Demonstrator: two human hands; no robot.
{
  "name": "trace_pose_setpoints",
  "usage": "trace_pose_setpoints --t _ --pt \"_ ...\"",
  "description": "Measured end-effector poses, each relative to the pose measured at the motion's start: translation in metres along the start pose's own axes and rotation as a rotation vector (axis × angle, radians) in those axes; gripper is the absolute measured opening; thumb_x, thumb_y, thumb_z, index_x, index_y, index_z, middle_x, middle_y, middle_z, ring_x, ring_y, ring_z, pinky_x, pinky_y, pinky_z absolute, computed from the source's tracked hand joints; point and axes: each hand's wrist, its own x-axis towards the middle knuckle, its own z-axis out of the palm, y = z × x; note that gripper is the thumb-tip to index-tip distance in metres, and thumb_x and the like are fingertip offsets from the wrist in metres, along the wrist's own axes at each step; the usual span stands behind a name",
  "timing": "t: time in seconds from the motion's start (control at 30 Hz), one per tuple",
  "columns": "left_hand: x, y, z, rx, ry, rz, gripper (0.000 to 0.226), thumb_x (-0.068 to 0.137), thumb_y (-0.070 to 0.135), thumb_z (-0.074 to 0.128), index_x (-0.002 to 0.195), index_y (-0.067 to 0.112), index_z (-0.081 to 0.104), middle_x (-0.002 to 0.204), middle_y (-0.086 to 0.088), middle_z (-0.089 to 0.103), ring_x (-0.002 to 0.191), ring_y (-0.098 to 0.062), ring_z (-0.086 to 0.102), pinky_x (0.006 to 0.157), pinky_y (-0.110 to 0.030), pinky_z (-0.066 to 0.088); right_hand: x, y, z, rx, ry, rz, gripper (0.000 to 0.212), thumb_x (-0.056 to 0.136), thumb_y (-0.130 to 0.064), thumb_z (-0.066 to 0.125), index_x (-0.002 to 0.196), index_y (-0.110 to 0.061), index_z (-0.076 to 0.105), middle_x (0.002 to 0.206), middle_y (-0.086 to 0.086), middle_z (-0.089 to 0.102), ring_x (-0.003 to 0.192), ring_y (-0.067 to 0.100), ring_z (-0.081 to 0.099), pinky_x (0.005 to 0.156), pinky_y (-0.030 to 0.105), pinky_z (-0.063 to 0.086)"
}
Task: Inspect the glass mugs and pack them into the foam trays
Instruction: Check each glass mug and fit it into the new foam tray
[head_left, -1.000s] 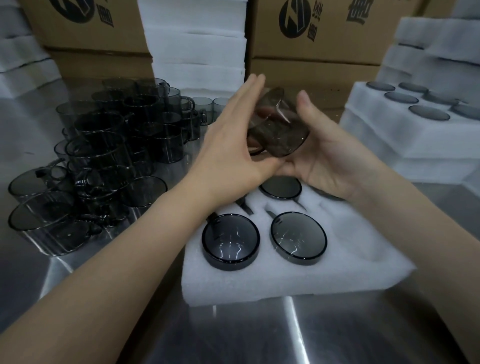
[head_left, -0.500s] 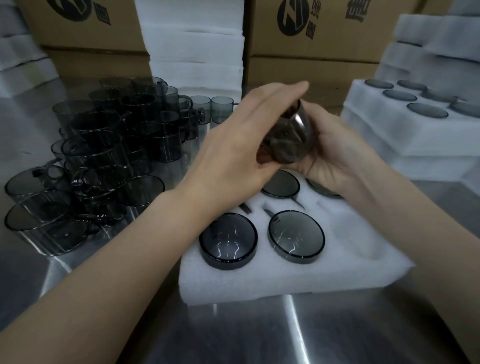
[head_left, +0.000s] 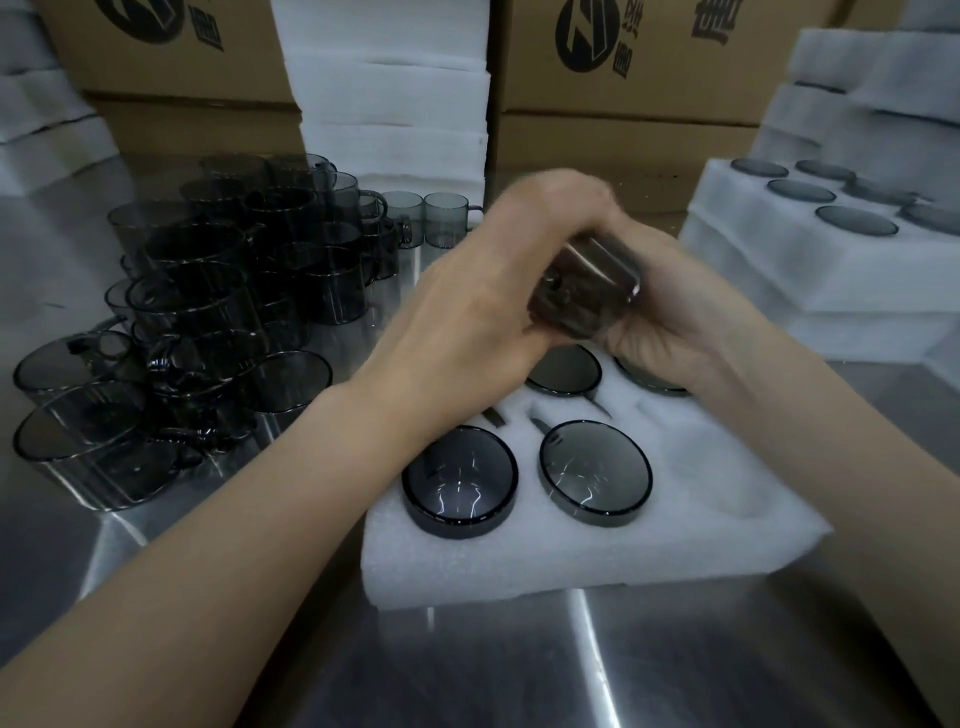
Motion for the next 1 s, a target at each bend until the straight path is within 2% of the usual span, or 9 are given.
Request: trace_pose_setpoints --t 0.07,0.17,0.23,0.3,0.43,0.6,0.73,0.9,1.0 --pt "0.000 0.000 -0.002 -0.024 0.125 -0.166 0.064 0.070 0.020 0.082 0.116 0.030 0.040 0.123 0.003 0.052 0.108 -0.010 0.057 0.088 -0.031 0.052 -0.002 0.000 0.001 -0.072 -0.027 -0.063 0.056 0.092 -0.051 0.043 0.128 -0.009 0.055 0.122 0.018 0.063 0.104 0.035 0.065 0.078 0.044 0.060" --pt "-0.001 -0.001 -0.003 -0.008 0.217 -0.330 0.074 0.066 0.033 0.085 0.125 0.033 0.040 0.117 0.006 0.053 0.104 -0.005 0.057 0.088 -0.020 0.049 -0.006 0.003 0.004 -0.257 -0.020 -0.213 0.068 0.078 -0.045 0.063 0.134 -0.011 0.051 0.126 0.017 0.060 0.083 0.030 0.067 0.065 0.036 0.058" --pt "-0.001 0.000 -0.003 0.012 0.199 -0.351 0.077 0.064 0.037 0.086 0.131 0.023 0.049 0.118 0.007 0.055 0.106 -0.004 0.057 0.092 -0.015 0.045 -0.006 0.006 0.006 -0.322 0.010 -0.307 0.067 0.066 -0.044 0.075 0.122 -0.012 0.057 0.110 0.007 0.066 0.067 0.022 0.066 0.055 0.031 0.056" --pt "-0.001 0.001 -0.003 0.000 0.160 -0.351 0.075 0.062 0.038 0.087 0.127 0.017 0.056 0.117 0.006 0.059 0.107 -0.007 0.058 0.096 -0.022 0.047 -0.007 0.008 0.007 -0.344 0.051 -0.356 0.063 0.059 -0.052 0.080 0.106 -0.015 0.059 0.091 0.000 0.069 0.053 0.018 0.062 0.046 0.028 0.051" --pt "-0.001 0.001 -0.004 -0.041 0.093 -0.332 0.074 0.061 0.041 0.088 0.124 0.017 0.058 0.114 0.006 0.064 0.106 -0.009 0.062 0.096 -0.032 0.050 -0.006 0.008 0.007 -0.310 0.100 -0.371 0.049 0.063 -0.056 0.072 0.082 -0.017 0.048 0.056 -0.006 0.059 0.034 0.010 0.050 0.034 0.017 0.035" --pt "0.000 0.003 -0.003 -0.142 0.090 -0.364 0.074 0.062 0.050 0.081 0.124 0.018 0.057 0.109 0.016 0.064 0.105 -0.004 0.064 0.096 -0.033 0.052 -0.001 0.008 0.003 -0.143 0.108 -0.330 0.026 0.095 -0.031 0.055 0.079 -0.012 0.047 0.050 0.001 0.055 0.032 0.010 0.049 0.031 0.016 0.034" --pt "0.000 0.003 -0.003 -0.178 0.146 -0.422 0.068 0.064 0.054 0.077 0.120 0.022 0.056 0.104 0.016 0.067 0.098 0.002 0.065 0.091 -0.027 0.053 -0.001 0.007 0.000 -0.047 0.049 -0.281 0.012 0.088 -0.019 0.053 0.090 -0.009 0.059 0.054 0.004 0.061 0.037 0.008 0.054 0.035 0.017 0.042" --pt "0.000 0.003 -0.006 -0.266 0.203 -0.435 0.072 0.066 0.037 0.084 0.119 0.028 0.037 0.107 0.006 0.068 0.096 -0.009 0.069 0.088 -0.039 0.056 0.000 0.006 -0.003 -0.014 -0.001 -0.181 0.023 0.097 -0.019 0.048 0.110 -0.006 0.063 0.083 0.010 0.069 0.051 0.012 0.060 0.045 0.022 0.050" --pt "-0.001 0.006 -0.008 -0.228 0.184 -0.384 0.070 0.067 0.031 0.085 0.117 0.025 0.036 0.116 0.008 0.061 0.098 -0.006 0.067 0.086 -0.032 0.056 0.002 0.005 -0.005 -0.087 0.060 -0.179 0.042 0.102 -0.038 0.040 0.092 -0.016 0.075 0.091 0.006 0.071 0.058 0.016 0.058 0.051 0.026 0.048"
